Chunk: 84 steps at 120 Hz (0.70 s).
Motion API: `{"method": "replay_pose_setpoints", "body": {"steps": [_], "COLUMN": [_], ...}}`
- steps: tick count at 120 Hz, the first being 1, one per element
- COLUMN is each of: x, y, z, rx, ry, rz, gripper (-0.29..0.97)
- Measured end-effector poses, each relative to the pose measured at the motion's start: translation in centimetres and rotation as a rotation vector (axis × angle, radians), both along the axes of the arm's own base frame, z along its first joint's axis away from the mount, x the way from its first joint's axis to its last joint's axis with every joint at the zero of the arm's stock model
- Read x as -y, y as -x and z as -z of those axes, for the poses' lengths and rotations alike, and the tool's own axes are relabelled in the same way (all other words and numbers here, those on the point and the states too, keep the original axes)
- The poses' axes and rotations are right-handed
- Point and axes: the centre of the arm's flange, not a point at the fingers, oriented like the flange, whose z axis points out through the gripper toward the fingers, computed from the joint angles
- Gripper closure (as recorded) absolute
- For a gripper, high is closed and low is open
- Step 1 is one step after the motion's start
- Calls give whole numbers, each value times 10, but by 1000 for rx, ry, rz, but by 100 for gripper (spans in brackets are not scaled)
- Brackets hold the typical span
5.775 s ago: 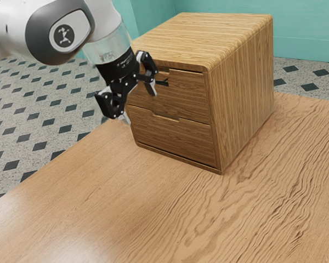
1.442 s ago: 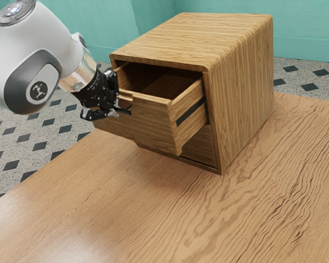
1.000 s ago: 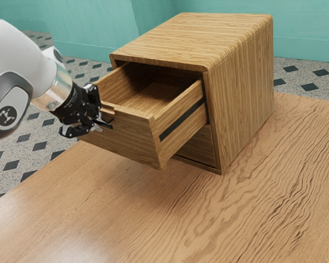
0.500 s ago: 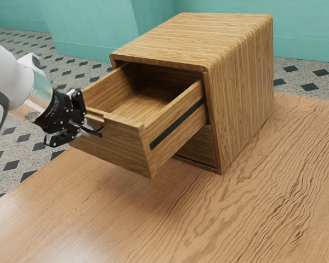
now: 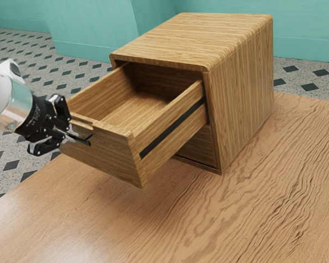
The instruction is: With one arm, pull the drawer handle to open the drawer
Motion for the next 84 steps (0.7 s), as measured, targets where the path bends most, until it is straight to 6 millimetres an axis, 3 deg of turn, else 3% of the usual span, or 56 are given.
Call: {"method": "replay_pose_setpoints", "body": {"steps": [24, 43, 64, 70, 78, 84], "x": [1, 2, 14, 40, 92, 141], "y": [7, 12, 41, 40, 40, 49], "z": [0, -5, -11, -39, -120, -175], "rx": [4, 18, 49, 80, 151, 188], "ry": [0, 3, -13, -43, -64, -53], "rz": [2, 16, 42, 91, 208, 347], "gripper": [77, 54, 33, 26, 19, 14]}}
